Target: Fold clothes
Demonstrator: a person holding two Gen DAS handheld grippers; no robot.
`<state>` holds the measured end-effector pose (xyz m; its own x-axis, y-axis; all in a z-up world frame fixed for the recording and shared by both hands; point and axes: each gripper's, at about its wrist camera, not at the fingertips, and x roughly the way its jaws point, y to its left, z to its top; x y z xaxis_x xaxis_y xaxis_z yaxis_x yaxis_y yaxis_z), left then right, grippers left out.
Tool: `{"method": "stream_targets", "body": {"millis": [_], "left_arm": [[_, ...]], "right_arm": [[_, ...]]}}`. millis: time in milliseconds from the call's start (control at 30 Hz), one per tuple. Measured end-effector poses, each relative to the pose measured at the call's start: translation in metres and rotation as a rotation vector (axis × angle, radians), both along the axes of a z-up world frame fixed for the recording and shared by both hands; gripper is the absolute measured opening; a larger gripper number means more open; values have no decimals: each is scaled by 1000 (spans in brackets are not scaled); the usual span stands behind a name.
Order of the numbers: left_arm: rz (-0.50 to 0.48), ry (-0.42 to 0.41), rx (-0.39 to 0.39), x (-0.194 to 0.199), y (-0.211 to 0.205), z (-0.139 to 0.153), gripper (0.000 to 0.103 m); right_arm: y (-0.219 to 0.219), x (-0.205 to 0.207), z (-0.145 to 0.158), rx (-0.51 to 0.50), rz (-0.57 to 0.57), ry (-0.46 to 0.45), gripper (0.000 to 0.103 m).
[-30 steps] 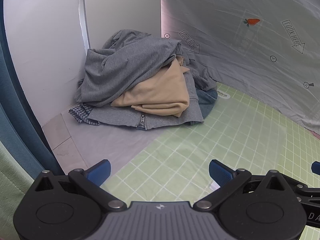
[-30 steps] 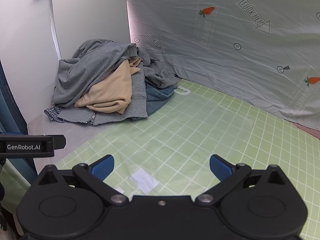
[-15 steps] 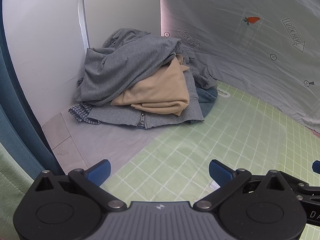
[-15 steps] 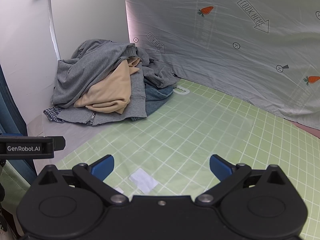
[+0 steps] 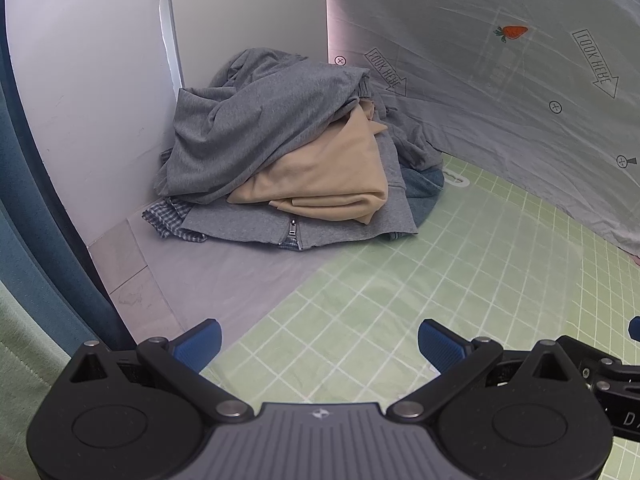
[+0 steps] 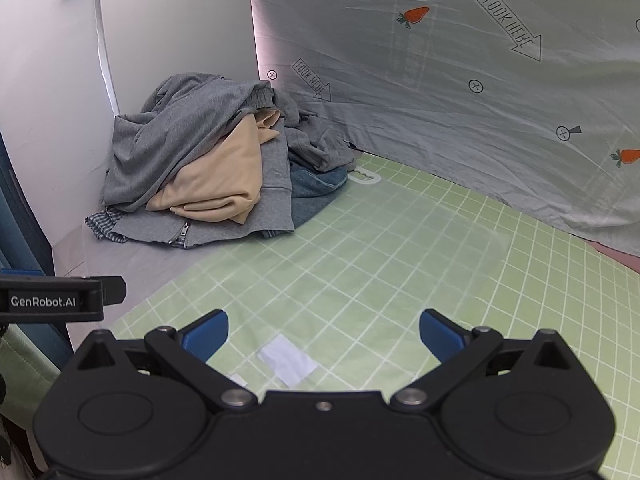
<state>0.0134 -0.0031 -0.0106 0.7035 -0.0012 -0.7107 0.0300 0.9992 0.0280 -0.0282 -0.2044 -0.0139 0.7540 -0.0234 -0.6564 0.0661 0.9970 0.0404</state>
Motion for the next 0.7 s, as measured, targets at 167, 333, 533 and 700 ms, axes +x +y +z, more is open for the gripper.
{"method": "stream_targets", "body": {"millis": [167, 333, 533, 700], "left_arm": [[39, 21, -9, 11, 9, -3, 103], [62, 37, 3, 38, 17, -7, 103], [148, 54, 15, 110, 43, -8, 103], [227, 42, 14, 188, 68, -7, 101]], "right_arm": [[-1, 15, -4, 2, 1, 8, 103], [-1, 47, -5, -16, 17, 3, 103], [1, 115, -7, -29, 42, -6, 103], [19, 200, -3, -34, 99, -39, 102]]}}
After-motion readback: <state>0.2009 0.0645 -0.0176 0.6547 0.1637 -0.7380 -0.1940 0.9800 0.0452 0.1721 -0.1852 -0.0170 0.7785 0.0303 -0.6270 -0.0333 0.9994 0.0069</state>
